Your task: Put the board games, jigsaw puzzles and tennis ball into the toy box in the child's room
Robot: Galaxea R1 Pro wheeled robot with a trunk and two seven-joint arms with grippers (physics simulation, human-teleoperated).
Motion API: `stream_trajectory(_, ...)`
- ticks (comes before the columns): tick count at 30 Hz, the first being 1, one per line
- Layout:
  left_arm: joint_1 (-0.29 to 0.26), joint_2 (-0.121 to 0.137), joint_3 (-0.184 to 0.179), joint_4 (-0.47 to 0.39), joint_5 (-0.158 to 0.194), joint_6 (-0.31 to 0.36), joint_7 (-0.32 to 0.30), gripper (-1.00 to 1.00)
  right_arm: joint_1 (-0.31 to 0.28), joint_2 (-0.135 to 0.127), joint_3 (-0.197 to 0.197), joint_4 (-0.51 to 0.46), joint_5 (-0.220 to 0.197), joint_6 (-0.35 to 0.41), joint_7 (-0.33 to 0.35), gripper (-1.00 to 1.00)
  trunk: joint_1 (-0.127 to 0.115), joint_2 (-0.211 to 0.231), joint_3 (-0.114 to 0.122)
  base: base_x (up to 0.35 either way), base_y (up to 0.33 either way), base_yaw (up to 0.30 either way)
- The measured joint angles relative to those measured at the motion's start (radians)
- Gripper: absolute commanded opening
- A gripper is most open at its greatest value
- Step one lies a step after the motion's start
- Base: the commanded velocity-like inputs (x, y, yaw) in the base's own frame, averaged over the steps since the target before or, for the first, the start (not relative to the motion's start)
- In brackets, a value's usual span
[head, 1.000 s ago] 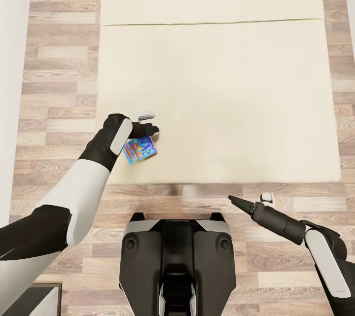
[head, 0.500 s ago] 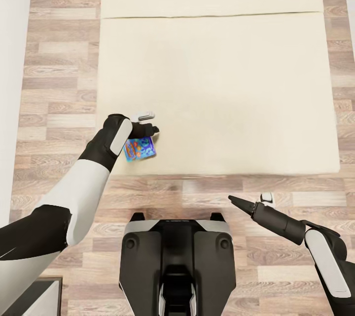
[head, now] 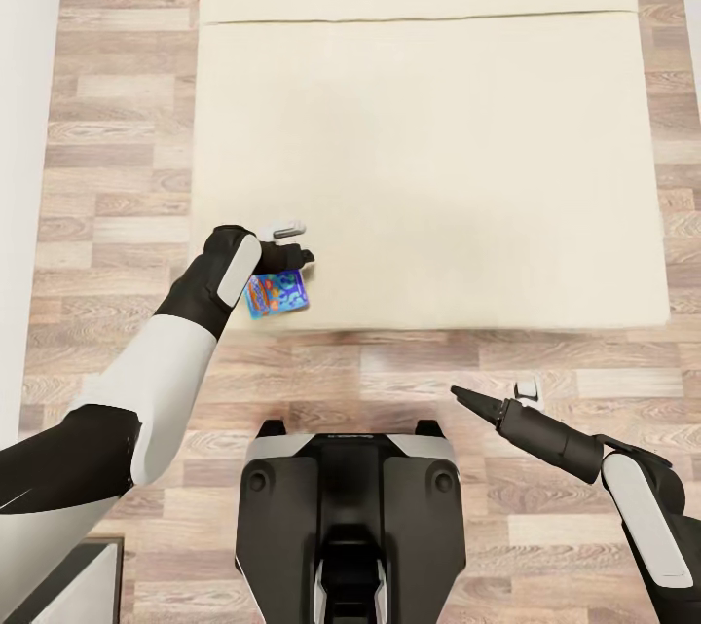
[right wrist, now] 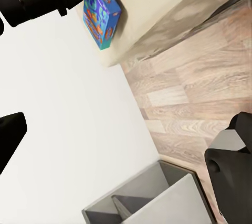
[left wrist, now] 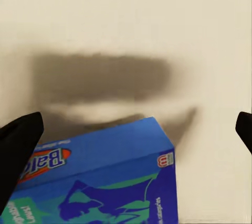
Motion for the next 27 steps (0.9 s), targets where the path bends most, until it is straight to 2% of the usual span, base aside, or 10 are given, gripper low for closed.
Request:
stream_trajectory(13, 0.000, 0.000, 0.000, 0.000, -0.001, 0.001, 0.001, 1.00, 0.000, 0.000, -0.001, 0.000, 0.000, -0.012, 0.002, 1.00, 0.000, 0.000, 0.000, -0.034, 0.000, 0.000)
stream_trajectory(27, 0.000, 0.000, 0.000, 0.000, 0.000, 0.000, 0.001, 1.00, 0.000, 0.000, -0.001, 0.000, 0.000, -0.011, 0.002, 1.00, 0.000, 0.000, 0.000, -0.118, 0.000, 0.000)
